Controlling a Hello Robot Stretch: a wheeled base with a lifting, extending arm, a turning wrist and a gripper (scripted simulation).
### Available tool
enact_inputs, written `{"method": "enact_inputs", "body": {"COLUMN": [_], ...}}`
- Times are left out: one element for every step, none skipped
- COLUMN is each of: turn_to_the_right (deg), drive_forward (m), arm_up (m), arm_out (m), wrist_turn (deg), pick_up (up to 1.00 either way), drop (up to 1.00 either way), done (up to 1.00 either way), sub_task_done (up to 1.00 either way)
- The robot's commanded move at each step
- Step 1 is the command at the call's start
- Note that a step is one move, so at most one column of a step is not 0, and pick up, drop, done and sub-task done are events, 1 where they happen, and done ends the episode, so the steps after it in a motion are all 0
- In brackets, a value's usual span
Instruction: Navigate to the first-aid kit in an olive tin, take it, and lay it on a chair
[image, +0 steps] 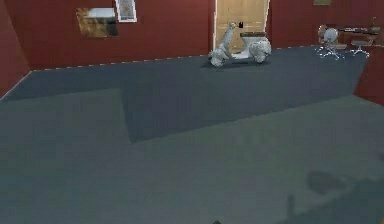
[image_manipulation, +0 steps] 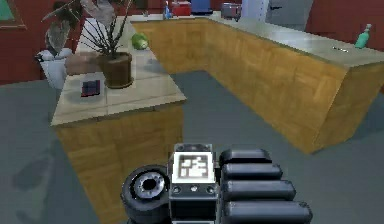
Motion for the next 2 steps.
{"method": "enact_inputs", "body": {"turn_to_the_right": [3.0,0.0], "drive_forward": [0.0,0.55], "arm_up": [0.0,0.0], "arm_out": [0.0,0.0], "wrist_turn": [0.0,0.0], "pick_up": [0.0,0.0], "drop": [0.0,0.0], "done": [0.0,0.0], "sub_task_done": [0.0,0.0]}}
